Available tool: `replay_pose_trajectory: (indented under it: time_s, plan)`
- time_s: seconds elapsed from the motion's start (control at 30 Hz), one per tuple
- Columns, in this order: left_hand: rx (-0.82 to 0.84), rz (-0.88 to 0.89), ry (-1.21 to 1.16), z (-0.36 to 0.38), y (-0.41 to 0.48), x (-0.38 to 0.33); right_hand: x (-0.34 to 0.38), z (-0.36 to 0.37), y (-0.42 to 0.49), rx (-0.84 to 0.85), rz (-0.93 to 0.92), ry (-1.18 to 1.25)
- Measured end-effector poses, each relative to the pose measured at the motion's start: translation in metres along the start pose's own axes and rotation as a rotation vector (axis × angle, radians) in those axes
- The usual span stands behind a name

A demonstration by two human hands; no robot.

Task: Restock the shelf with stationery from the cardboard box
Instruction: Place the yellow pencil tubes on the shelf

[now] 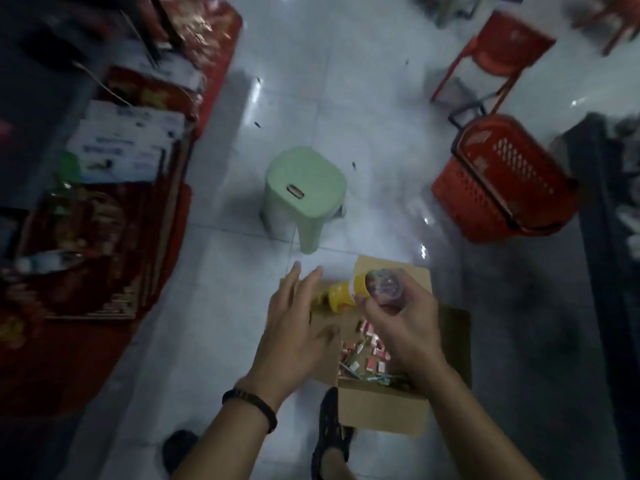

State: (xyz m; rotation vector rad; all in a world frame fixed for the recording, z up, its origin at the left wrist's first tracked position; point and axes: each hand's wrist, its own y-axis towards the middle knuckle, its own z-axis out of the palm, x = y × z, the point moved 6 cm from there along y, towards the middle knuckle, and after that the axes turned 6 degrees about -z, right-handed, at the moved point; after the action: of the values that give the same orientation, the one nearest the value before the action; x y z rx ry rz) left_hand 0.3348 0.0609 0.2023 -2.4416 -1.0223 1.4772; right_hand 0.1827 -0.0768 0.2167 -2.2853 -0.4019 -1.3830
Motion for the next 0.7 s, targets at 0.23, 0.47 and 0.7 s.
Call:
replay_pose_trajectory:
  time_s: [0.23,0.47,0.7]
  plan:
    - [-0.187,0.065,-0.346,-0.233,-0.122,-0.071,0.286,0.088,-0.041,0.318,-0.186,0.159]
    - [-0.541,0.114,-0.364,-0.461,-0.274,-0.059,0.522,0.213,-0.150,0.574,-0.528,0.120]
    - [-0.911,0.199,-0.329,-0.619,-0.418,-0.035,0.696,0.309,-0.278,0.732,-0.873,0.107]
